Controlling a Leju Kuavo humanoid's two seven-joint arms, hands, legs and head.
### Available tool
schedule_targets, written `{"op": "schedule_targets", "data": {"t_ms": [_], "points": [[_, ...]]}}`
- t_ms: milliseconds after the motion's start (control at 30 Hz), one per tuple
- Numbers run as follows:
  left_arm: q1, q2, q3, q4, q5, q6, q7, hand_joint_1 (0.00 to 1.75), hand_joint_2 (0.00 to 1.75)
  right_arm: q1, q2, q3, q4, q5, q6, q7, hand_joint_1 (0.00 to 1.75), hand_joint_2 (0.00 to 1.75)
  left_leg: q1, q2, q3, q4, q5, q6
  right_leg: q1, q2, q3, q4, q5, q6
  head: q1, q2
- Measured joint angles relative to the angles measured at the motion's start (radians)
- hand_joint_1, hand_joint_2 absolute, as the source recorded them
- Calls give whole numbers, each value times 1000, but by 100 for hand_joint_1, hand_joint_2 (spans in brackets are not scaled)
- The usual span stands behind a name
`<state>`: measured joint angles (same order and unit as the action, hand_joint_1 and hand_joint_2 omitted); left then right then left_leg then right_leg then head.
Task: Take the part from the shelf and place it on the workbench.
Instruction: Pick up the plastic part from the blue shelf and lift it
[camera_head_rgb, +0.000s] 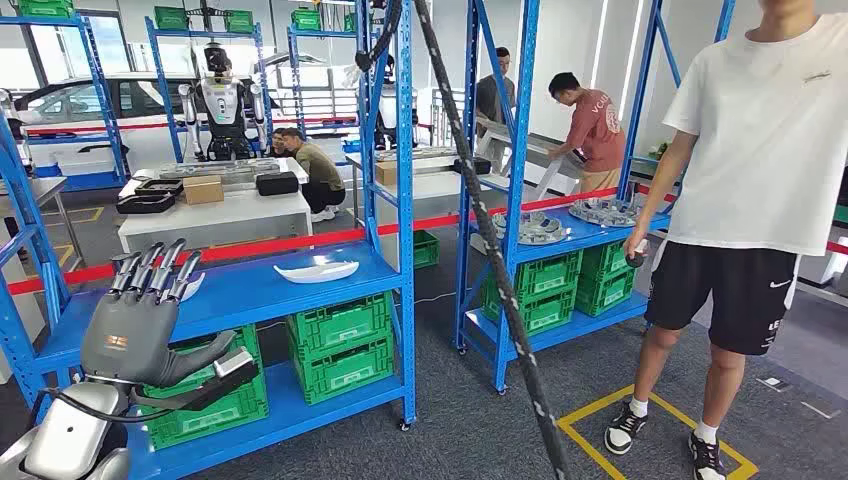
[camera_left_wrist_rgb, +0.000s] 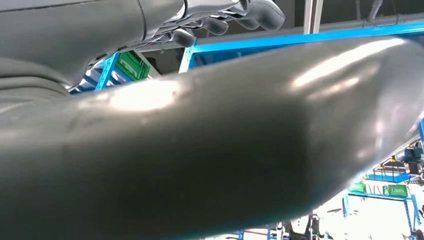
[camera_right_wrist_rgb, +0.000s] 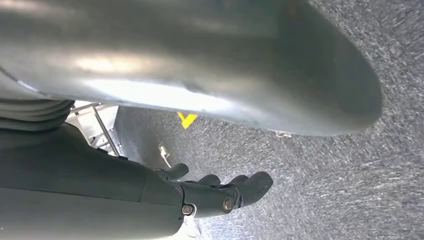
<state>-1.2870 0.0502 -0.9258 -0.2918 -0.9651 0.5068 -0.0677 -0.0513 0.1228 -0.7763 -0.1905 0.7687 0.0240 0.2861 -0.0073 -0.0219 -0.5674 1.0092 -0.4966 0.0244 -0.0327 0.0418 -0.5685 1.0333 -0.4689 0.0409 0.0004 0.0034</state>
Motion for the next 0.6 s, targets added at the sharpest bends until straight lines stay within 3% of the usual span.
{"op": "schedule_targets", "data": {"t_ms": [100,200,233,267,367,400,433,533,600], "points": [[-5,15,-1,1,1,5,-7,0,0,-3,0,0,0,8,0,0,0,0,4,4,21,-8,-7,13,1,-17,-38,62,-22,-3,2,0],[-7,41,-1,3,5,11,-19,0,0,-4,-3,1,1,17,1,0,0,0,5,11,32,-8,-16,13,3,-30,-148,232,-84,-3,3,0],[-3,47,-1,4,6,11,-22,0,0,-3,-4,1,1,18,1,0,0,0,6,11,36,-8,-19,9,2,-31,-178,264,-85,-1,3,0],[1,52,-1,4,6,10,-24,0,0,-2,-5,1,1,19,2,0,0,0,9,11,43,-7,-25,3,0,-33,-190,261,-66,1,3,0],[8,60,-2,7,5,-2,-22,0,0,0,-5,1,2,18,3,0,0,0,18,12,73,-5,-51,-21,-7,-43,-142,91,45,10,3,-1],[8,61,-2,8,4,-8,-20,0,0,-1,-4,1,4,17,3,-1,0,0,18,12,78,-5,-60,-30,-6,-47,-124,44,56,8,3,-1],[9,60,-2,8,2,-14,-16,0,0,-1,-3,1,6,15,3,-2,0,0,17,13,82,-7,-69,-38,-3,-49,-114,19,55,1,3,-1],[9,57,-3,8,-2,-23,-3,0,0,-2,-2,0,10,8,2,-3,0,0,16,14,86,10,-65,-60,0,-46,-92,12,21,-36,0,0],[8,53,-3,8,-6,-24,3,0,0,-2,-1,0,11,6,2,-4,0,0,18,16,27,112,-24,-70,-1,-42,-63,6,0,-53,-2,0]]}}
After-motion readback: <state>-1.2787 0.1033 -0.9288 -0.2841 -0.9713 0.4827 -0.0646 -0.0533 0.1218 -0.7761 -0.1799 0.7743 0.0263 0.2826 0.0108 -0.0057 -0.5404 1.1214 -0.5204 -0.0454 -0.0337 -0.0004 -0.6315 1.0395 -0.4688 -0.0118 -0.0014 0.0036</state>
